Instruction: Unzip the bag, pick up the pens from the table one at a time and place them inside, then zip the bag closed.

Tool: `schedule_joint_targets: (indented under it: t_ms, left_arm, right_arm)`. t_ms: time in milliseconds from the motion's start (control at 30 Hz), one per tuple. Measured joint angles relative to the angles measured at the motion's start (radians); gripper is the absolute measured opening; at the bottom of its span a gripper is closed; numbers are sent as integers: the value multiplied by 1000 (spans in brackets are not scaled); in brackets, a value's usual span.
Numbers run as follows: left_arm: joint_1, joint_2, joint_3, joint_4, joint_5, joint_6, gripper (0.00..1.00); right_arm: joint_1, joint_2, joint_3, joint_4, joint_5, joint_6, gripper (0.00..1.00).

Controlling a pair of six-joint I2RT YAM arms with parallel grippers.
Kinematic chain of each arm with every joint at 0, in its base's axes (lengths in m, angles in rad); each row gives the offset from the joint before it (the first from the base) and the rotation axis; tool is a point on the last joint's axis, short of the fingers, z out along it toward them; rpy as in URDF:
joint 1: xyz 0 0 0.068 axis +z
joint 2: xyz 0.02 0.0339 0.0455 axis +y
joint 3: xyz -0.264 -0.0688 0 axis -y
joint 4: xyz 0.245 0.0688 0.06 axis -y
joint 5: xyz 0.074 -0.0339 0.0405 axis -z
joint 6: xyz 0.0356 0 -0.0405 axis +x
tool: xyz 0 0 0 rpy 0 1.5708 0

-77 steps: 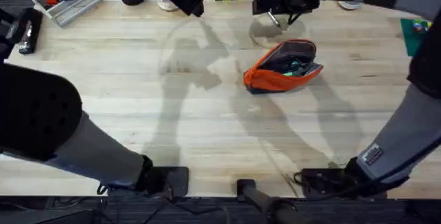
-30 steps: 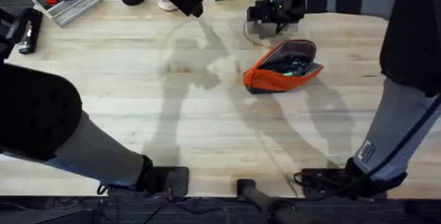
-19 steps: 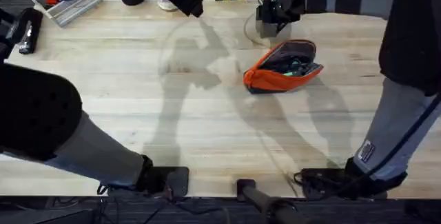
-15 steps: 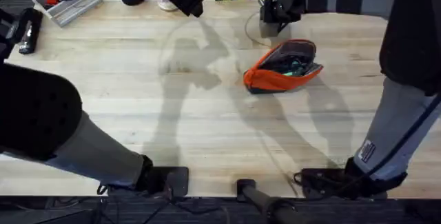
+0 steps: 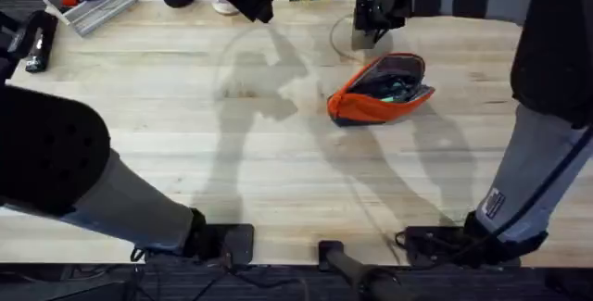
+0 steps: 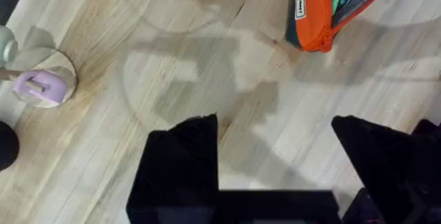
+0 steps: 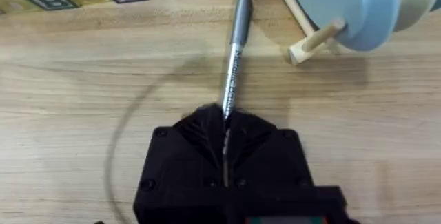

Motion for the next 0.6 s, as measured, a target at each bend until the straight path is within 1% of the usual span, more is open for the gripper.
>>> schedule_joint_targets:
  t_ms: [233,600]
  left_arm:
    - [0,0,0,0,0,0,995]
    - [0,0,0,0,0,0,995]
  right_arm:
    - [0,0,1,-2,0,-6,30]
    - [1,-10,1,-23,-9,-88,31]
